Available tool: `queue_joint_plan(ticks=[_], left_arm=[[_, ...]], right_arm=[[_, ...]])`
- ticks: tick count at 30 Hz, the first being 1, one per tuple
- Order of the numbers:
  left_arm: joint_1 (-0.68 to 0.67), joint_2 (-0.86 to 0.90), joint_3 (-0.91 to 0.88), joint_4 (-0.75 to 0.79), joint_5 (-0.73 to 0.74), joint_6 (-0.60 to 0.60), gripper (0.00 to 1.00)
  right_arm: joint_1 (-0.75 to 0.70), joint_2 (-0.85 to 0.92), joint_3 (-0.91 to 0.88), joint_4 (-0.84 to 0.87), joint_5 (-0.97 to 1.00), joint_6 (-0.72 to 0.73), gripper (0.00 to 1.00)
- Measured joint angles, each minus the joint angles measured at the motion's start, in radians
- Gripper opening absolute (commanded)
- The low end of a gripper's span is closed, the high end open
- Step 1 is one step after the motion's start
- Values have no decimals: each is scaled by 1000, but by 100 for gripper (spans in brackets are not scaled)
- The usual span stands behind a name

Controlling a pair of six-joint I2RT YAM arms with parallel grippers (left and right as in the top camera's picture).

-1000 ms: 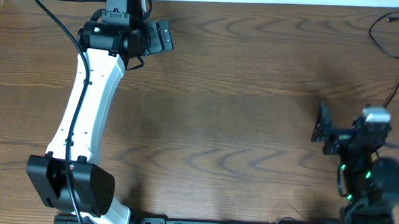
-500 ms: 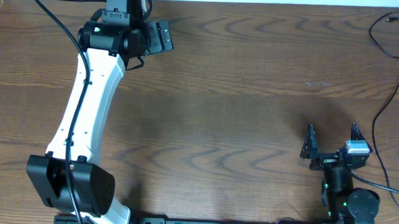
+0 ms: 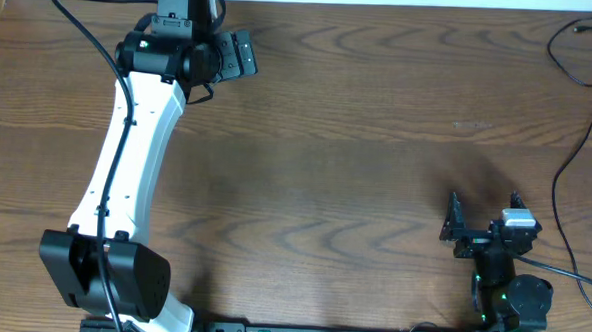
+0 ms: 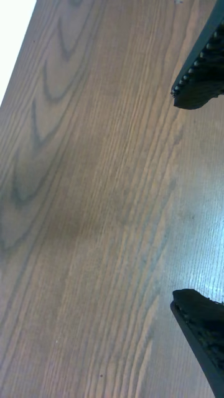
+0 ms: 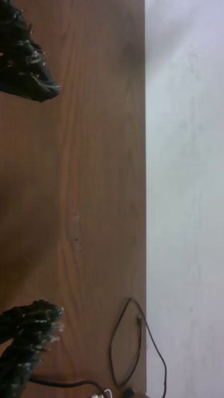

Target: Untangle cables

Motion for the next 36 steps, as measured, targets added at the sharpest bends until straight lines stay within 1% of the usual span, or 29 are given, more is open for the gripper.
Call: queue_joint_plan(ticks=[30,36], left_arm=[[0,0,0,0,0,0,98],[0,0,0,-26,-1,0,98]], right_arm=[[0,0,0,0,3,0,99],[0,0,0,0,3,0,99]])
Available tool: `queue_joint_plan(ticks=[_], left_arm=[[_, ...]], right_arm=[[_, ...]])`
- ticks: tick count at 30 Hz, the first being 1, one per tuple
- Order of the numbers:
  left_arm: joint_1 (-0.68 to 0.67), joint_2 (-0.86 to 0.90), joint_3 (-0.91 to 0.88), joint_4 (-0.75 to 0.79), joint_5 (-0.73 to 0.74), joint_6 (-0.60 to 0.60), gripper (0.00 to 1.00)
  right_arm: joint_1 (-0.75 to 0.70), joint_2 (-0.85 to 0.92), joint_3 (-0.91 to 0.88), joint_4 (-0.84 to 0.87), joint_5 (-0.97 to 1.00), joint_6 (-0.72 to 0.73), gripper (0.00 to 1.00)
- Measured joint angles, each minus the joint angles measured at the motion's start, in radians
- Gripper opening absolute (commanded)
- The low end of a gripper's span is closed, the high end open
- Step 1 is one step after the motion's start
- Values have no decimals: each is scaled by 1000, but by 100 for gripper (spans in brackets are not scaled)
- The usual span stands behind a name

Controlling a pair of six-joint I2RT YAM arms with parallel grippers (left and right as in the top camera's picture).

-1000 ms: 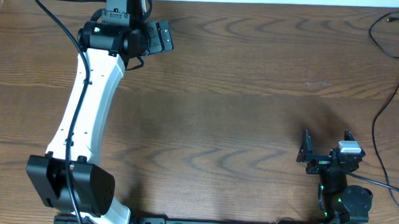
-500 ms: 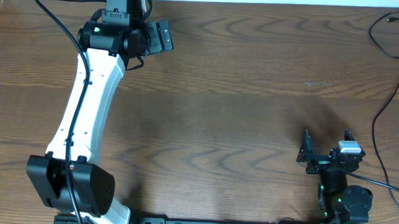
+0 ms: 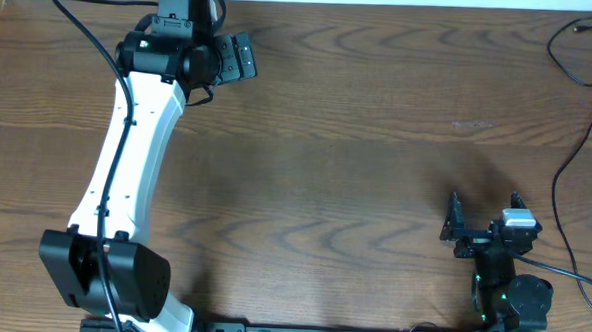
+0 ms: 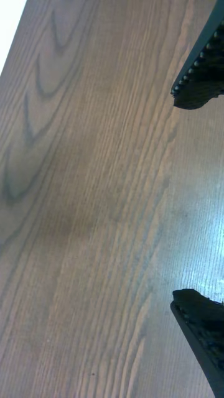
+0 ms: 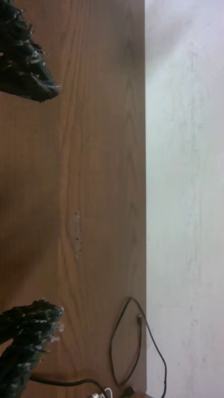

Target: Untangle cables

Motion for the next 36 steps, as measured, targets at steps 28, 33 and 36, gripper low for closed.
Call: queue_joint_plan(ticks=[28,33,36], left_arm=[[133,-1164,-1211,761,-37,134,98],[133,-1395,-1399,844,-41,143,98],[133,-1507,-1490,856,-59,148,98]], right_arm=[[0,0,0,1,2,0,99],[0,0,0,1,4,0,99],[0,0,0,0,5,0,99]])
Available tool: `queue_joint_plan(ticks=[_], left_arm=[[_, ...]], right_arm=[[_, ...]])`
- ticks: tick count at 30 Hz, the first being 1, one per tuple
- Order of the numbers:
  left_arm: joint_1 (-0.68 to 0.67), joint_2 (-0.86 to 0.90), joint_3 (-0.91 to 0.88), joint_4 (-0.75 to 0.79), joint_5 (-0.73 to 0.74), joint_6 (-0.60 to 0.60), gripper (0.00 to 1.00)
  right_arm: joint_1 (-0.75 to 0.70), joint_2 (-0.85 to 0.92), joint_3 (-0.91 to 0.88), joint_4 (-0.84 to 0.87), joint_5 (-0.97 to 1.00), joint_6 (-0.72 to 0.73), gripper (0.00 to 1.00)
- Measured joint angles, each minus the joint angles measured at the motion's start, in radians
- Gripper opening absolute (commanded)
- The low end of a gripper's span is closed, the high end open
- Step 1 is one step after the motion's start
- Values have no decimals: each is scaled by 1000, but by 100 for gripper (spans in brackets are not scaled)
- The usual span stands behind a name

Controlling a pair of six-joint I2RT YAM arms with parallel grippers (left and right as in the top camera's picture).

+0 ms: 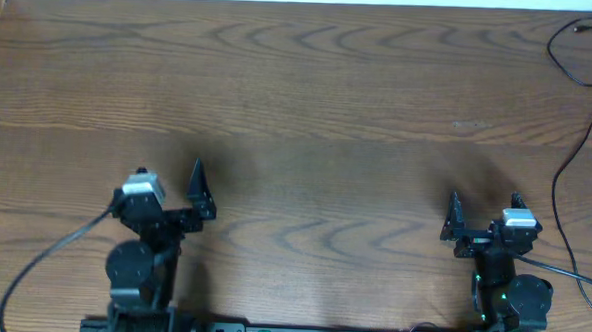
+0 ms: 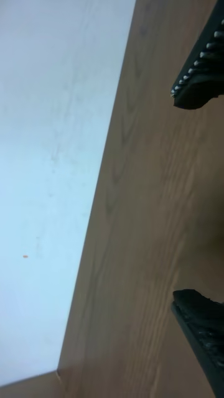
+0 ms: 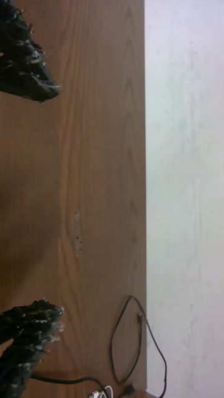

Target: Untangle cables

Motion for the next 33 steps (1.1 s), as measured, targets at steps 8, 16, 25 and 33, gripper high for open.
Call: queue_joint_plan(ticks=[8,16,25,33], left_arm=[[2,-195,-167,8,-24,22,98],[5,-224,-216,1,-25,73,98],[5,-224,-216,-1,-24,107,98],[5,-224,-216,-1,-24,118,98]], right_arm=[[0,0,0,0,2,0,99],[0,0,0,0,2,0,99],[0,0,0,0,2,0,99],[0,0,0,0,2,0,99]])
